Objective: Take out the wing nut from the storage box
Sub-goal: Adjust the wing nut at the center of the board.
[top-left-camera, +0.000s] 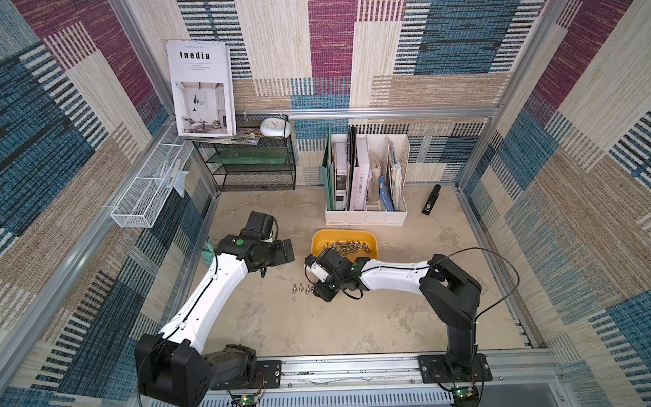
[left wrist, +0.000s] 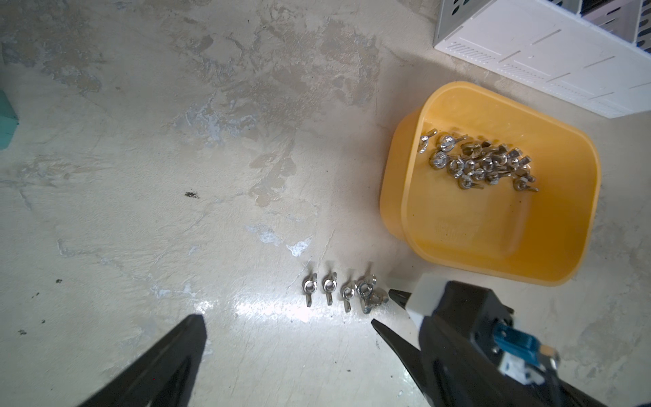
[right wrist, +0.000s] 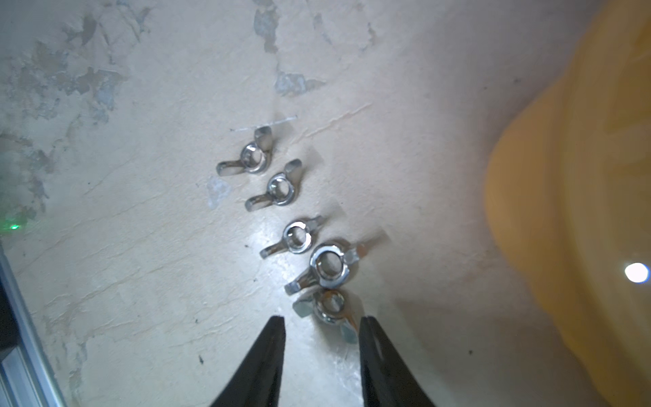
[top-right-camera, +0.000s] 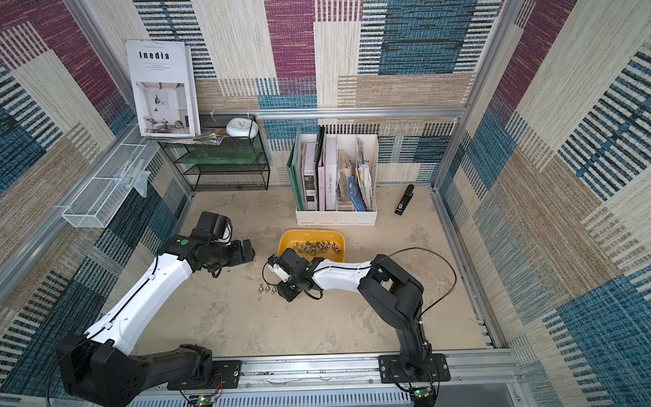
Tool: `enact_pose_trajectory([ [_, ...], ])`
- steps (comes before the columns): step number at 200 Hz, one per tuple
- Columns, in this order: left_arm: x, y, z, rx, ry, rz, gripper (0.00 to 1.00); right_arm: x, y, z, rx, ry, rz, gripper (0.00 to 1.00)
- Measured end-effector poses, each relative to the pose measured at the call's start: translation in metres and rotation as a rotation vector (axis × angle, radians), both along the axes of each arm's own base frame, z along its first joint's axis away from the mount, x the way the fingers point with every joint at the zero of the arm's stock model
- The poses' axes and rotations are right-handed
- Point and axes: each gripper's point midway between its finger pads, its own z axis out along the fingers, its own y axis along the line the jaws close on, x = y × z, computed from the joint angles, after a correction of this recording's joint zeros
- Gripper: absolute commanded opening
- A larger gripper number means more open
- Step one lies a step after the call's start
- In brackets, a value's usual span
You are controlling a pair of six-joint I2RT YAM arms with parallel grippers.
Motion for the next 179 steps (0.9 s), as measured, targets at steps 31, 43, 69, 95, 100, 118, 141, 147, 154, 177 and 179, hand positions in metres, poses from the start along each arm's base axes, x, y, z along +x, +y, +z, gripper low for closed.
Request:
enact_pose_trajectory([
  [31, 0.000, 0.000, -0.001, 0.000, 0.002, 0.001, 0.99, -0.014, -0.004, -0.001, 0.009, 0.047, 0.005, 0.39],
  [43, 0.000, 0.000, -0.001, 0.000, 0.003, 0.001, 0.99, -0.019, -0.002, 0.001, 0.019, 0.056, 0.013, 0.39],
  [69, 0.000, 0.000, -0.002, -0.002, 0.006, 0.001, 0.99, -0.031, 0.004, 0.005, 0.035, 0.077, 0.025, 0.40],
  [95, -0.001, 0.000, -0.003, -0.001, 0.010, 0.001, 0.99, -0.034, 0.004, 0.007, 0.038, 0.076, 0.013, 0.46],
  [100, -0.001, 0.000, -0.003, -0.001, 0.010, 0.001, 0.99, -0.032, 0.002, 0.008, 0.035, 0.066, 0.004, 0.46],
  [118, -0.002, 0.001, -0.004, 0.000, 0.011, 0.001, 0.99, -0.023, 0.000, 0.009, 0.027, 0.039, -0.020, 0.47],
  [141, -0.003, 0.004, -0.002, 0.002, 0.004, 0.012, 0.99, -0.010, -0.001, 0.012, 0.030, 0.013, -0.043, 0.47],
  [147, -0.003, 0.007, -0.001, 0.006, 0.003, 0.020, 0.99, -0.006, 0.000, 0.012, 0.033, 0.008, -0.045, 0.47],
  [154, -0.003, 0.011, 0.000, 0.014, 0.000, 0.033, 0.99, -0.002, 0.000, 0.012, 0.033, 0.005, -0.049, 0.48],
  [177, -0.003, 0.020, 0.000, 0.022, 0.001, 0.063, 0.99, 0.010, 0.001, 0.008, 0.031, 0.000, -0.053, 0.51],
  [179, -0.002, 0.020, 0.000, 0.022, 0.001, 0.065, 0.99, 0.011, 0.001, 0.008, 0.032, 0.000, -0.052, 0.52],
])
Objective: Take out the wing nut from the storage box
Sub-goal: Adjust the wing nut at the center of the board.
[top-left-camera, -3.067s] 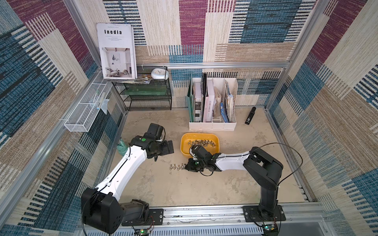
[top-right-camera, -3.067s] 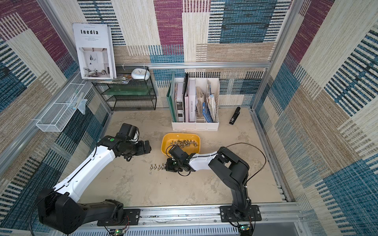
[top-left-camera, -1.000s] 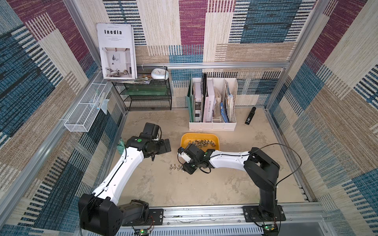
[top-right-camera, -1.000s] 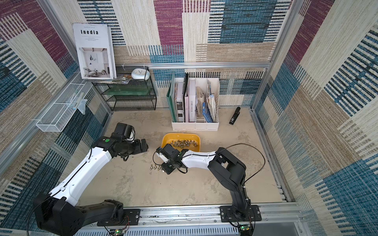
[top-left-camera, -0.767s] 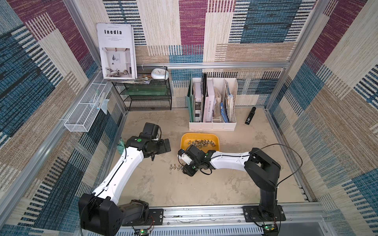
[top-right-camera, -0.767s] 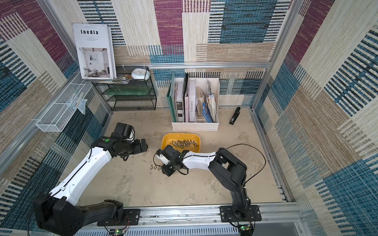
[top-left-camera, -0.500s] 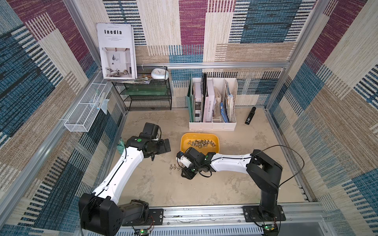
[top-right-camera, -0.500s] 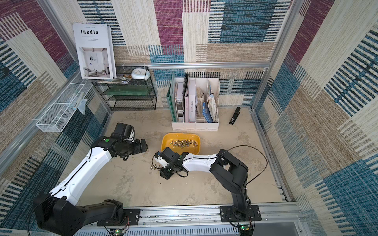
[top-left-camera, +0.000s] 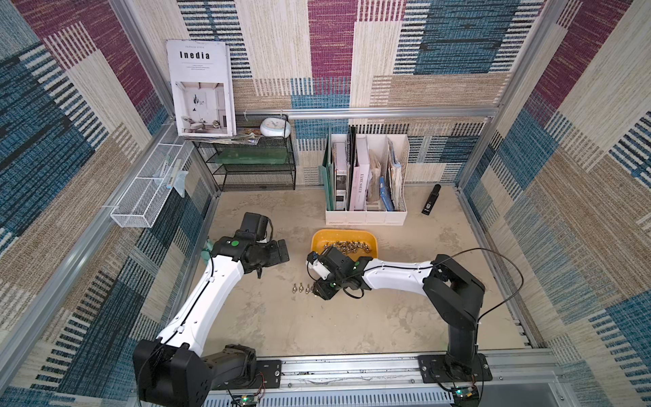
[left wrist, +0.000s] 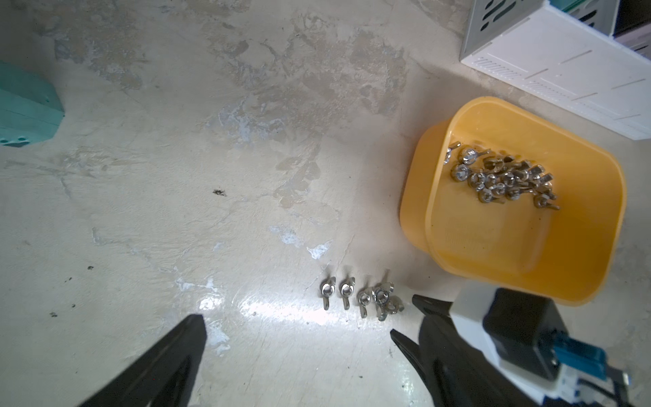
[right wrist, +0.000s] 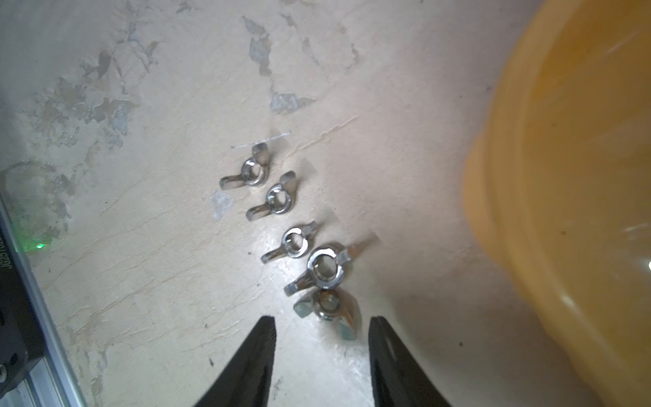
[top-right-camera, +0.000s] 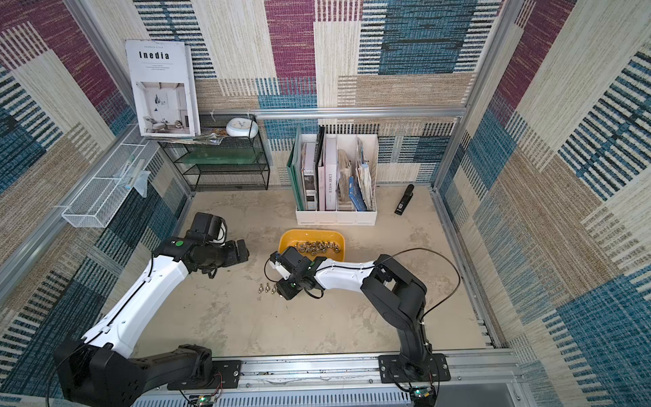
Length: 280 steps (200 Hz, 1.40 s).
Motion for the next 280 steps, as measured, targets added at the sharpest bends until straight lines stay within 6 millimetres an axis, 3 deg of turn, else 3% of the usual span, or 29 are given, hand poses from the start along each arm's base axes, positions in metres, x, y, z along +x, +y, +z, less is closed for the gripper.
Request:
enact_pose_trajectory([
  [27, 0.000, 0.001, 0.000, 0.000, 0.000, 0.004, 0.99, 0.000, 0.006, -0.004, 0.008, 0.011, 0.032, 0.53],
  [85, 0.001, 0.003, -0.001, 0.000, 0.003, 0.010, 0.99, -0.020, 0.007, -0.013, 0.031, 0.084, 0.068, 0.53],
  [153, 0.001, 0.003, -0.001, -0.006, 0.004, 0.009, 0.99, -0.047, 0.017, -0.003, 0.065, 0.119, 0.078, 0.49],
  [169, 0.001, 0.003, -0.001, -0.006, 0.004, 0.009, 0.99, -0.043, 0.015, -0.004, 0.048, 0.099, 0.055, 0.42],
  [205, 0.001, 0.003, -0.001, -0.006, 0.004, 0.009, 0.99, -0.023, 0.008, -0.002, 0.003, 0.041, -0.015, 0.37],
  [280, 0.001, 0.003, -0.001, -0.004, 0.004, 0.008, 0.99, -0.020, 0.014, -0.011, -0.021, 0.054, -0.013, 0.28],
])
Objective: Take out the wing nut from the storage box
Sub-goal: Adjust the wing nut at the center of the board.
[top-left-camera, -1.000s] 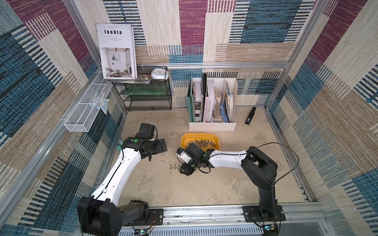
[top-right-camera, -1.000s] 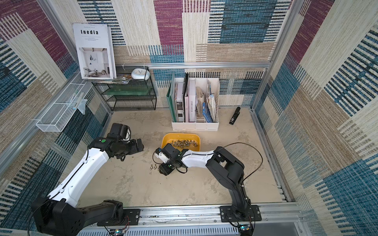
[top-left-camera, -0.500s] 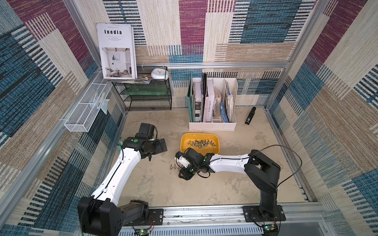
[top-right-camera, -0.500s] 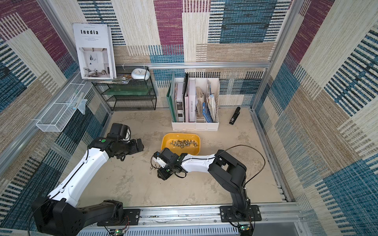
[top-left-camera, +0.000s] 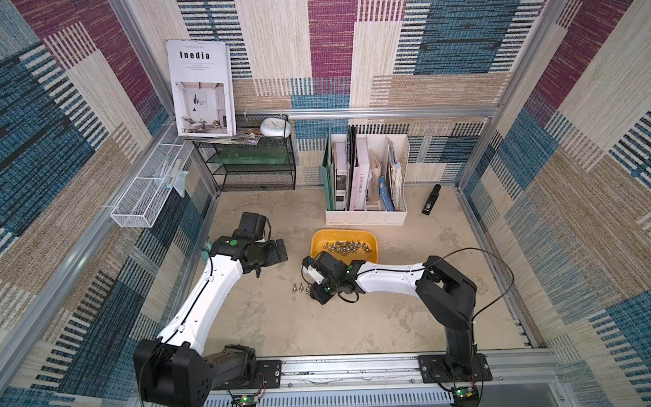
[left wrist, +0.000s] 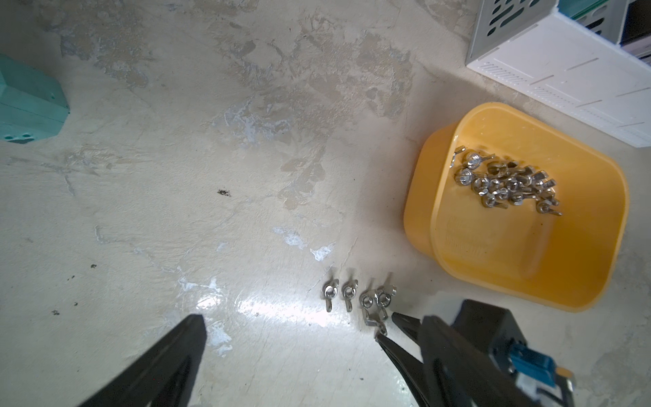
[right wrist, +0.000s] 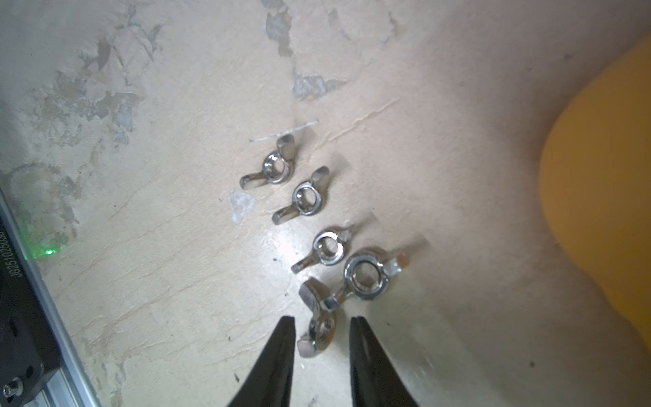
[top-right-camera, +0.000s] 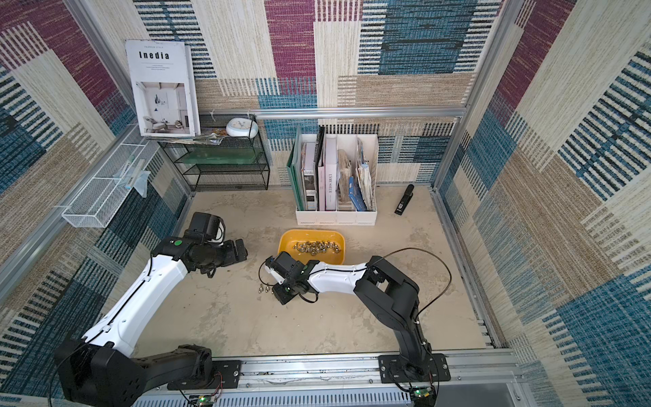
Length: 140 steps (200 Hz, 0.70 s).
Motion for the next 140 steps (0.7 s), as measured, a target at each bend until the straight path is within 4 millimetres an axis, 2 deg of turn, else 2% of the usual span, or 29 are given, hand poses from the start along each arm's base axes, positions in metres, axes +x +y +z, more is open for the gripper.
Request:
enact_pose_trajectory([
  [44, 0.000, 0.000, 0.000, 0.001, 0.000, -0.003, 0.99, -0.004, 0.001, -0.009, -0.011, 0.026, 0.012, 0.27],
  [111, 0.000, 0.000, -0.002, 0.002, 0.006, -0.002, 0.99, -0.006, 0.000, -0.008, 0.009, 0.034, 0.010, 0.11],
  [140, 0.000, 0.000, -0.002, 0.002, 0.006, -0.002, 0.99, -0.008, -0.010, -0.008, 0.033, 0.066, -0.011, 0.08],
])
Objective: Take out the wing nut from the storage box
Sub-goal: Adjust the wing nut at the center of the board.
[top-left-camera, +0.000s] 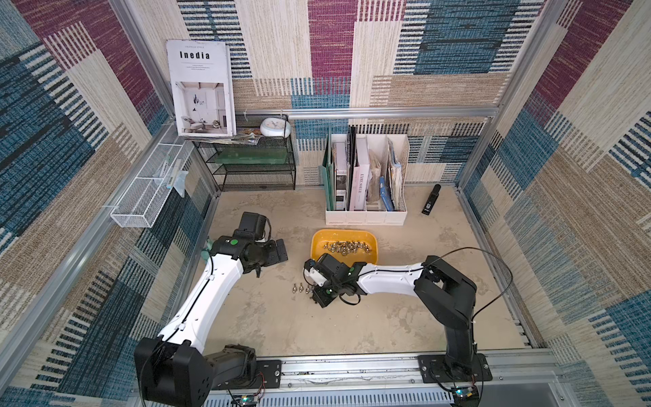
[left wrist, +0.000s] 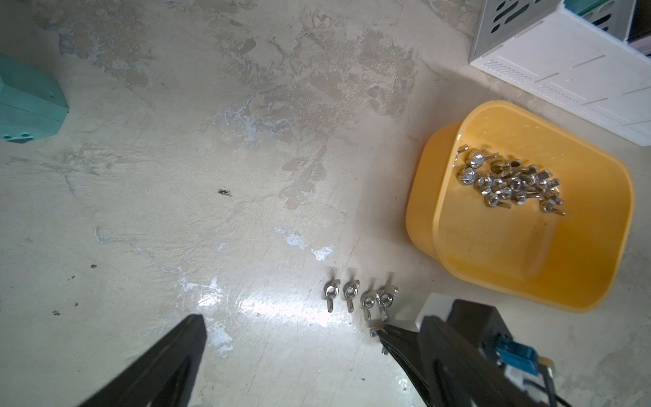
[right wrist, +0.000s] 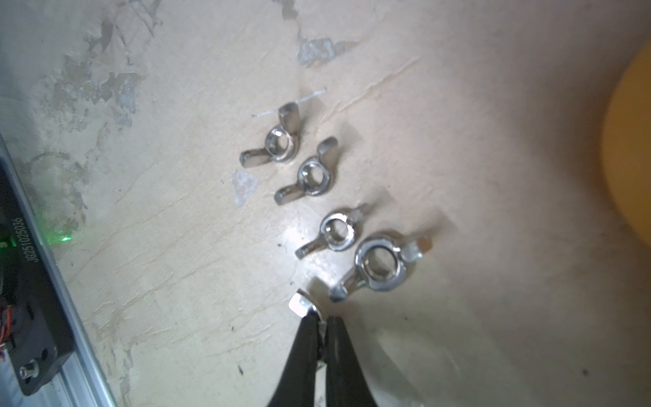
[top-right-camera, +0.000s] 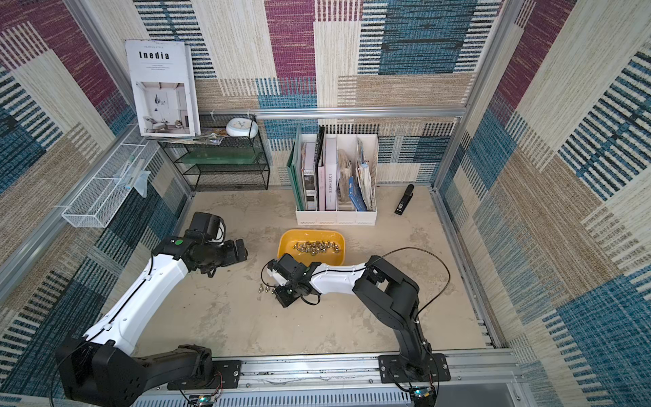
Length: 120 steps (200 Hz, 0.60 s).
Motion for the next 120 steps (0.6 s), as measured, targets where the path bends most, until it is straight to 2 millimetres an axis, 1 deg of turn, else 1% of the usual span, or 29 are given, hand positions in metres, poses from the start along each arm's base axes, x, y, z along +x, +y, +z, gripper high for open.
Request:
enact_pose_trajectory([
  [19, 0.000, 0.000, 0.000, 0.000, 0.000, 0.000, 0.99, 0.001, -0.008, 0.000, 0.023, 0.032, -0.022, 0.05],
  [53, 0.000, -0.001, 0.000, -0.004, 0.000, -0.002, 0.99, 0.007, -0.011, -0.001, 0.077, 0.092, -0.053, 0.05],
  [76, -0.001, -0.003, 0.000, -0.016, 0.002, -0.009, 0.99, 0.014, -0.017, -0.002, 0.118, 0.144, -0.084, 0.06],
  [88, -0.001, -0.003, 0.000, -0.016, 0.002, -0.009, 0.99, 0.022, -0.022, -0.001, 0.140, 0.167, -0.113, 0.06],
  [103, -0.001, -0.003, 0.000, -0.016, 0.002, -0.009, 0.99, 0.028, -0.024, -0.001, 0.163, 0.193, -0.132, 0.06],
  [120, -0.001, -0.003, 0.000, -0.017, 0.003, -0.009, 0.99, 0.027, -0.022, -0.002, 0.179, 0.217, -0.131, 0.07],
])
